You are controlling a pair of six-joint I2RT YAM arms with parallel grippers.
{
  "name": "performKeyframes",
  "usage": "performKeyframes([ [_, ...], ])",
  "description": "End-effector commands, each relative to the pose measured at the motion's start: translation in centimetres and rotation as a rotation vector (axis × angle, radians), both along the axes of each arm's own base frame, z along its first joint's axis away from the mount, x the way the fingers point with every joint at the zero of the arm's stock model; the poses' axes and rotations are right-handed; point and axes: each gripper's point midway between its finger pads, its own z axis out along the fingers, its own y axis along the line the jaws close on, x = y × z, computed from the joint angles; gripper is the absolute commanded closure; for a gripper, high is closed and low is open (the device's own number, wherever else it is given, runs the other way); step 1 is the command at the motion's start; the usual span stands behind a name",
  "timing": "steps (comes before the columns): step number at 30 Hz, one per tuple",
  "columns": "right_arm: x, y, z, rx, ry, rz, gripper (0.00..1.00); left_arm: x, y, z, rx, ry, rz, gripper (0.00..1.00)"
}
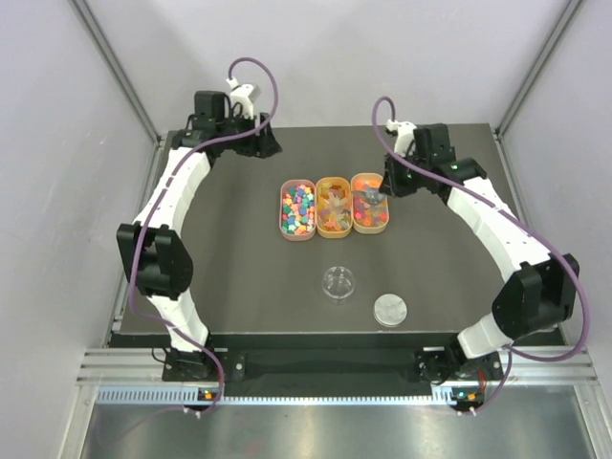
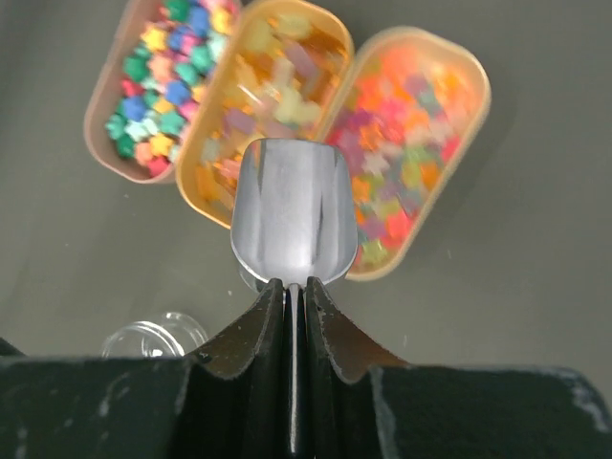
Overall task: Pack the candies
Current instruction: Scoop the fake candies from the storage box.
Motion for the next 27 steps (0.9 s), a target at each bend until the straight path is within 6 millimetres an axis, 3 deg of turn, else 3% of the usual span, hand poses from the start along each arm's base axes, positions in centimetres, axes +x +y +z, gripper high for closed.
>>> performKeyframes([
  [1, 0.0, -3.8, 2.5, 0.026, -0.021, -0.242, 1.00, 1.5, -1.8, 1.2, 0.068, -0.121, -0.024, 0.29],
  [7, 1.7, -5.2, 2.3, -0.024, -0.047, -0.346, 1.00, 2.8, -2.9, 0.8, 0.073, -0.151, 0.001, 0.29],
  [11, 0.9, -5.1, 1.2, -0.062, 0.001, -0.387, 1.00, 4.3, -3.8, 0.0, 0.119, -0.188, 0.025, 0.28],
  [15, 0.5, -4.1, 0.4, -0.070, 0.021, -0.415, 1.00, 6.5, -6.9, 0.2, 0.095, -0.294, 0.001, 0.27],
  [16, 0.6, -3.9, 0.6, -0.064, 0.022, -0.424, 1.00, 7.0, -7.8, -1.3, 0.086, -0.278, -0.024, 0.28],
  [18, 0.7, -3.5, 0.7, -0.067, 0.026, -0.436, 1.00, 8.2, -9.3, -1.1, 0.031, -0.334, -0.050, 0.34],
  [20, 0.4, -3.0, 0.9, -0.062, 0.038, -0.457, 1.00, 9.0, -10.9, -3.0, -0.055, -0.293, -0.081, 0.41],
  [21, 0.5, -3.0, 0.6, -0.066, 0.046, -0.467, 1.00, 9.6, -11.9, -2.4, -0.092, -0.331, -0.100, 0.46],
  [22, 0.3, -2.9, 0.4, -0.057, 0.062, -0.480, 1.00, 10.3, -12.6, -4.9, -0.109, -0.285, -0.102, 0.49],
  [24, 0.1, -2.5, 0.0, -0.050, 0.082, -0.489, 1.00, 11.1, -14.2, -4.7, -0.150, -0.305, -0.134, 0.55],
  [25, 0.1, -2.4, -0.1, -0.045, 0.094, -0.498, 1.00, 11.7, -14.9, -6.2, -0.168, -0.290, -0.130, 0.58],
  [26, 0.0, -2.3, 0.0, -0.040, 0.100, -0.501, 1.00, 12.0, -15.7, -5.6, -0.189, -0.312, -0.141, 0.60],
  [27, 0.1, -2.1, 0.0, -0.036, 0.106, -0.504, 1.00, 12.4, -16.3, -6.9, -0.205, -0.294, -0.138, 0.67],
])
